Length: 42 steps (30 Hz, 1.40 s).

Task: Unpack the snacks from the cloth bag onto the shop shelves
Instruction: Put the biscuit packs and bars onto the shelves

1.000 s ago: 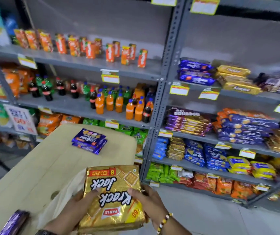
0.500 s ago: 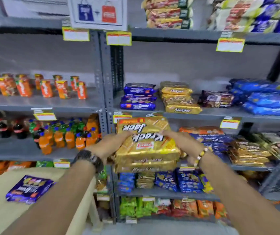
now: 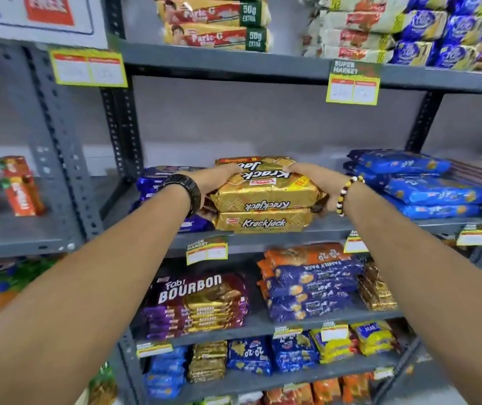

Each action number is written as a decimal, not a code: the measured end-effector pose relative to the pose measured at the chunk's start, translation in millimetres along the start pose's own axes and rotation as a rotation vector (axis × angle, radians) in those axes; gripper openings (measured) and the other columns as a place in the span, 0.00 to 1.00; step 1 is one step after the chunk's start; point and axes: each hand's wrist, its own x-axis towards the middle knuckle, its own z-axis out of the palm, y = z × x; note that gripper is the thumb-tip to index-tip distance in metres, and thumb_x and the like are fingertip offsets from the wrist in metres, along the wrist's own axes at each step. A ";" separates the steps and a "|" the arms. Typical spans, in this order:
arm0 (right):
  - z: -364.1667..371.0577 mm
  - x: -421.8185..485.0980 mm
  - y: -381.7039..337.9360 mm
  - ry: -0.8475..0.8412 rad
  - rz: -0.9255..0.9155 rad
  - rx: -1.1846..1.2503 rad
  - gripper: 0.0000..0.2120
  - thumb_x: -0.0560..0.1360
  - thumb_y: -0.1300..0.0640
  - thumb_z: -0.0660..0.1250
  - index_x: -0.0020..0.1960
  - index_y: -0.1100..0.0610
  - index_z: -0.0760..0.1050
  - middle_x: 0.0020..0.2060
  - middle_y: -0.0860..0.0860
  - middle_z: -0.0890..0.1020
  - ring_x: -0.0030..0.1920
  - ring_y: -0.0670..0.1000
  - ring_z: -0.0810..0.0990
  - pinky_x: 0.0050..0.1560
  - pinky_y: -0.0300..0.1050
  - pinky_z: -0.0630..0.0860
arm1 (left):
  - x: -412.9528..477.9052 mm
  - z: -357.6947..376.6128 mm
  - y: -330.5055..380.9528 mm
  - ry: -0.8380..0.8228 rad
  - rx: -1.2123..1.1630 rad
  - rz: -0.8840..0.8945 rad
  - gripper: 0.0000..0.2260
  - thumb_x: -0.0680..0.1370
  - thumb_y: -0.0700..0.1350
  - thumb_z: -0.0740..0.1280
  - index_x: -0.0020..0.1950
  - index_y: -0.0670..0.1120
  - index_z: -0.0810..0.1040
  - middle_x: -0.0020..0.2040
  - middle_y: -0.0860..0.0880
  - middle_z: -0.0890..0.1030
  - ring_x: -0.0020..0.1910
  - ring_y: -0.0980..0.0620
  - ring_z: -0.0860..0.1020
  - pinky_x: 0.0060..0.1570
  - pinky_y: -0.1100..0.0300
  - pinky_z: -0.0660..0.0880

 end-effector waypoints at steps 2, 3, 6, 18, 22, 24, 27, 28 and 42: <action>-3.2 21.7 -7.8 0.009 0.033 0.004 0.19 0.68 0.36 0.71 0.46 0.51 0.77 0.37 0.51 0.85 0.40 0.52 0.83 0.40 0.44 0.77 | 24.3 0.8 6.7 -0.007 -0.013 -0.006 0.22 0.73 0.67 0.65 0.49 0.49 0.77 0.40 0.47 0.84 0.42 0.46 0.82 0.40 0.53 0.79; -5.1 37.6 -10.3 0.011 0.053 0.010 0.21 0.66 0.36 0.72 0.47 0.51 0.78 0.39 0.52 0.86 0.42 0.53 0.84 0.43 0.46 0.78 | 38.7 1.4 10.9 -0.012 -0.011 -0.018 0.22 0.73 0.67 0.64 0.49 0.49 0.77 0.42 0.46 0.83 0.43 0.46 0.82 0.39 0.53 0.78; -10.0 69.2 -10.6 0.037 0.105 -0.014 0.31 0.58 0.35 0.76 0.54 0.51 0.78 0.49 0.54 0.86 0.51 0.57 0.83 0.59 0.57 0.75 | 67.9 5.6 17.0 -0.022 0.000 -0.032 0.23 0.74 0.67 0.64 0.54 0.49 0.77 0.44 0.46 0.83 0.43 0.46 0.81 0.34 0.53 0.78; -28.0 106.5 9.1 -0.024 0.134 -0.106 0.34 0.62 0.34 0.73 0.60 0.53 0.76 0.52 0.56 0.85 0.52 0.57 0.83 0.55 0.60 0.78 | 98.5 24.0 17.7 0.005 0.046 -0.083 0.22 0.75 0.67 0.64 0.50 0.48 0.77 0.43 0.46 0.83 0.43 0.46 0.80 0.37 0.54 0.75; -33.8 101.6 -7.8 0.237 -0.095 -0.506 0.28 0.65 0.33 0.71 0.50 0.56 0.78 0.49 0.55 0.84 0.40 0.52 0.81 0.37 0.42 0.77 | 87.5 17.6 14.2 0.101 0.062 -0.032 0.36 0.66 0.75 0.65 0.63 0.50 0.75 0.57 0.46 0.82 0.54 0.42 0.80 0.49 0.47 0.78; -26.3 89.4 -15.0 0.351 -0.315 -0.718 0.25 0.69 0.35 0.68 0.49 0.58 0.80 0.51 0.56 0.84 0.42 0.55 0.80 0.38 0.42 0.74 | 74.1 15.3 3.8 0.236 0.171 0.074 0.42 0.66 0.77 0.62 0.70 0.50 0.71 0.66 0.46 0.77 0.63 0.41 0.76 0.57 0.45 0.75; 2.4 62.6 -16.3 0.347 -0.557 -0.626 0.23 0.72 0.43 0.69 0.60 0.57 0.78 0.59 0.55 0.81 0.58 0.58 0.79 0.55 0.45 0.74 | 37.0 13.3 -29.1 0.457 0.311 0.232 0.37 0.73 0.72 0.61 0.70 0.46 0.70 0.67 0.44 0.77 0.64 0.42 0.75 0.59 0.52 0.73; 15.6 53.9 -15.7 0.326 -0.629 -0.609 0.21 0.72 0.46 0.69 0.61 0.56 0.77 0.59 0.54 0.81 0.59 0.58 0.78 0.57 0.46 0.73 | 23.8 11.2 -46.5 0.521 0.344 0.268 0.35 0.74 0.70 0.62 0.70 0.46 0.71 0.65 0.44 0.78 0.63 0.43 0.76 0.57 0.54 0.73; 345.1 -58.7 74.1 -0.395 -0.969 -0.482 0.15 0.72 0.54 0.72 0.58 0.55 0.80 0.53 0.55 0.83 0.54 0.56 0.80 0.54 0.45 0.72 | -232.7 -70.8 -399.9 0.869 0.500 -0.244 0.27 0.75 0.61 0.64 0.69 0.48 0.72 0.62 0.44 0.77 0.61 0.42 0.76 0.60 0.49 0.74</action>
